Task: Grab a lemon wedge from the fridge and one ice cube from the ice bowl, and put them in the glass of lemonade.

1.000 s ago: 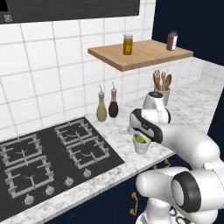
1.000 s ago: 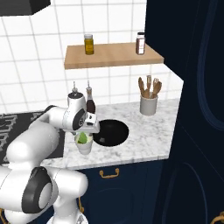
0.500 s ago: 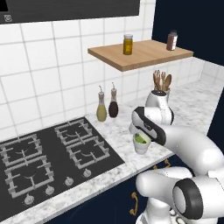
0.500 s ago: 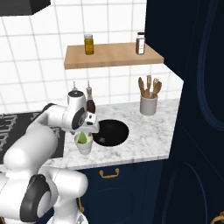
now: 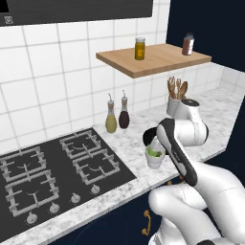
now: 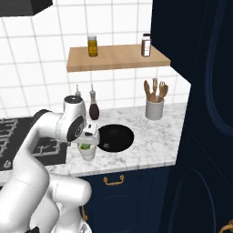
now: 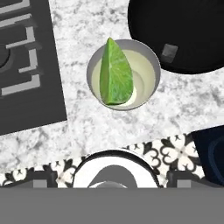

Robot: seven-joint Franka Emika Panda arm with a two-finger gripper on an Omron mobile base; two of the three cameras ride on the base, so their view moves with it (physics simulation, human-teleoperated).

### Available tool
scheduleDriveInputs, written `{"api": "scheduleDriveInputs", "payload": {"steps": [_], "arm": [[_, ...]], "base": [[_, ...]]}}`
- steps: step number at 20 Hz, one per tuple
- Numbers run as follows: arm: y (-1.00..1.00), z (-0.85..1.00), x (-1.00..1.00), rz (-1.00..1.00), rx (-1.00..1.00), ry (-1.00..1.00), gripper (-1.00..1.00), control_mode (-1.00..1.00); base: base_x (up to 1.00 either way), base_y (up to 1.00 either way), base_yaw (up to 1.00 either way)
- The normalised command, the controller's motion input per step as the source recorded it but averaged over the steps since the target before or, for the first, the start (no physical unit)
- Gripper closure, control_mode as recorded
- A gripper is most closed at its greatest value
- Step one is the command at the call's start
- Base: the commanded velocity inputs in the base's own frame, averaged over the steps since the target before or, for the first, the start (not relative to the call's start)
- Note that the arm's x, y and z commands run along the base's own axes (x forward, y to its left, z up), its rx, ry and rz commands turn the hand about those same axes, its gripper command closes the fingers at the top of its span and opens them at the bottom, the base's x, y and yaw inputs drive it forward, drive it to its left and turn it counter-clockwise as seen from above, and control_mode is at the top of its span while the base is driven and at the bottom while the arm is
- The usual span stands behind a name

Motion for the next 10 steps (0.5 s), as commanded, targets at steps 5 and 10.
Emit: {"api": "scheduleDriveInputs", "payload": {"steps": [5, 10], "arm": [[-0.01, 0.80, -0.59, 0.00, -0.10, 0.03, -1.00, -1.00], [-0.05, 0.42, -0.72, 0.01, -0.01, 0.01, -1.00, -1.00]], "base": [[0.00, 0.00, 0.00], [0.00, 0.00, 0.00]]}}
